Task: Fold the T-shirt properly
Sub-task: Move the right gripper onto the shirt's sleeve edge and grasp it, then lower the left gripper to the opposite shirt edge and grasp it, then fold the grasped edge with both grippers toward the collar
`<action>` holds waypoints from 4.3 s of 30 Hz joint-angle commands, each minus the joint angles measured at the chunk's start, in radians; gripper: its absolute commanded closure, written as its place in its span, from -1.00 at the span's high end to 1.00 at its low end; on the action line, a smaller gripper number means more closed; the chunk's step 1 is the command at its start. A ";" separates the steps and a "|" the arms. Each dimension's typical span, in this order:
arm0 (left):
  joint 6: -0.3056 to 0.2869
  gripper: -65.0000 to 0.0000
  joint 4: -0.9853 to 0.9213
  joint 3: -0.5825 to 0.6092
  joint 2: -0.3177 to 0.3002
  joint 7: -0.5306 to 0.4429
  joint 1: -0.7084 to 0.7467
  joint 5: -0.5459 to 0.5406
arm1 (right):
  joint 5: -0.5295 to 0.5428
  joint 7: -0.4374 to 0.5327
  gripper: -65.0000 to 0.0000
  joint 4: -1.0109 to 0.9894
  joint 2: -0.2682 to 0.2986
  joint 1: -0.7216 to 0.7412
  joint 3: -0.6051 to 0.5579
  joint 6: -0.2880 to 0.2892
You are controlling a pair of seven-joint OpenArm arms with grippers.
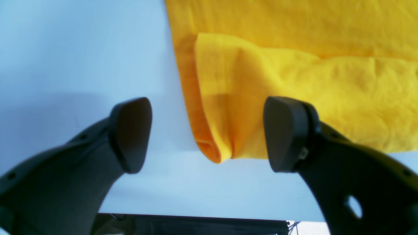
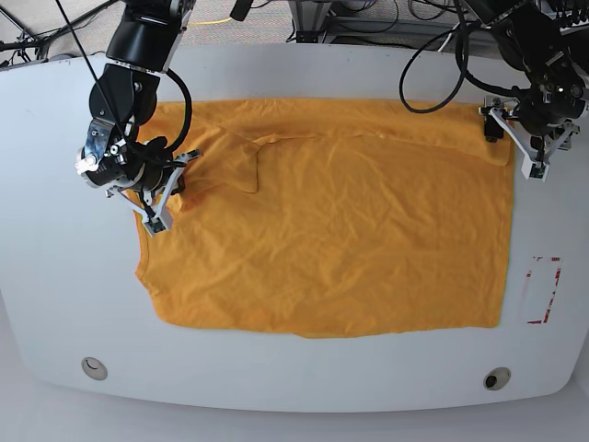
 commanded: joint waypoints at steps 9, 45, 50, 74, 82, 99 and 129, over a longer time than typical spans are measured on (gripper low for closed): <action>-0.001 0.50 -0.081 0.007 -0.011 -0.015 -0.051 -0.009 | 0.013 0.014 -1.00 0.019 0.009 0.019 0.003 -0.001; -0.001 0.15 -0.061 -0.016 -0.011 -0.012 -0.104 -0.003 | 0.020 0.014 -1.00 0.018 0.010 0.021 0.004 -0.001; -0.001 0.15 -0.150 -0.016 -0.017 -0.012 -0.121 -0.005 | 0.020 0.014 -1.00 0.018 0.009 0.021 0.003 -0.001; -0.001 -0.88 -0.280 -0.008 -0.013 -0.018 -0.180 -0.008 | 0.022 0.014 -1.00 0.018 0.009 0.022 0.003 -0.001; -0.001 -0.72 -0.134 -0.008 -0.011 -0.012 -0.152 -0.005 | 0.022 0.014 -1.00 0.018 0.009 0.024 0.004 -0.001; -0.001 -0.99 -0.116 -0.008 -0.019 -0.005 -0.109 -0.008 | 0.022 0.014 -1.00 0.018 0.009 0.024 0.004 -0.001; -0.001 -1.00 -0.027 0.107 -0.057 -0.010 -0.258 -0.003 | 0.014 -0.061 -1.00 0.104 0.041 0.182 0.046 -0.001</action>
